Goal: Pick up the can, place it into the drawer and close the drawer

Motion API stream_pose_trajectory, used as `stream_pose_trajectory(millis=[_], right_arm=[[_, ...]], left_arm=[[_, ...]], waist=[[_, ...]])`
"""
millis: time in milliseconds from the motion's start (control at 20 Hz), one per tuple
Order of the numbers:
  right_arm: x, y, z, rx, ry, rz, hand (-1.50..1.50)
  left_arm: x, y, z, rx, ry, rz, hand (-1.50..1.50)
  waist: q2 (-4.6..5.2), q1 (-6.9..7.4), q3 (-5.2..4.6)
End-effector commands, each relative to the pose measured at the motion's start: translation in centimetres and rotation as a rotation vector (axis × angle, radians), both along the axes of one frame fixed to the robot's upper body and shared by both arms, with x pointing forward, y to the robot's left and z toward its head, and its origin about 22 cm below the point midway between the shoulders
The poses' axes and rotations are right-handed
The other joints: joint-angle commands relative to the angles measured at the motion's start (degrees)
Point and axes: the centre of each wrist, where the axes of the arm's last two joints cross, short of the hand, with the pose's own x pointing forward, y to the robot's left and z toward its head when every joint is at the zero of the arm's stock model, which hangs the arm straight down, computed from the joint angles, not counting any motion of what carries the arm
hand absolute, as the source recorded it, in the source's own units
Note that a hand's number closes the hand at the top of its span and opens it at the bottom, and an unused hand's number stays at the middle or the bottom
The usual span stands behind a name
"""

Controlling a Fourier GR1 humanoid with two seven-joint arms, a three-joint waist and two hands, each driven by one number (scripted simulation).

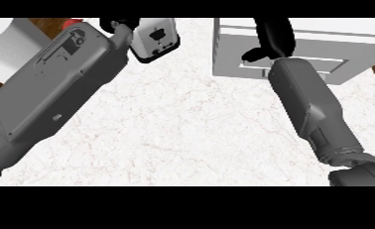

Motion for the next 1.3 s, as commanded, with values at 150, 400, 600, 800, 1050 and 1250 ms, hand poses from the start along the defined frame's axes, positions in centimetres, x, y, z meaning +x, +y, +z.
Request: stream_pose_trajectory(millis=[150,400,600,800,1050,1250], right_arm=[[1.4,-1.3,2.9,-0.003,-0.065,-0.035,-1.5],[2.3,-1.2,5.3,-0.014,-0.048,-0.063,-1.5],[2.5,-0.6,5.8,0.002,-0.008,-0.024,-1.5],[2.5,1.3,5.7,0.276,0.066,0.107,-1.5],[2.6,2.1,5.7,0.604,0.122,0.155,-1.5],[3.0,0.1,7.1,0.672,0.111,0.189,-1.5]], left_arm=[[-1.1,-0.4,0.7,-0.001,-0.019,0.007,-1.5],[-1.0,-0.4,0.7,0.003,-0.006,-0.037,-1.5],[-1.8,0.2,0.6,0.001,-0.003,-0.048,-1.5],[-1.5,1.5,1.6,0.014,-0.017,-0.023,-1.5],[-1.9,1.5,0.5,0.013,-0.001,-0.015,-1.5],[-2.2,1.8,0.3,0.01,0.001,-0.022,-1.5]], waist=[[0.45,1.17,0.23],[1.17,1.51,0.2],[0.97,2.81,0.22],[1.09,2.52,0.44],[0.41,1.49,0.47],[0.6,1.22,0.31]])
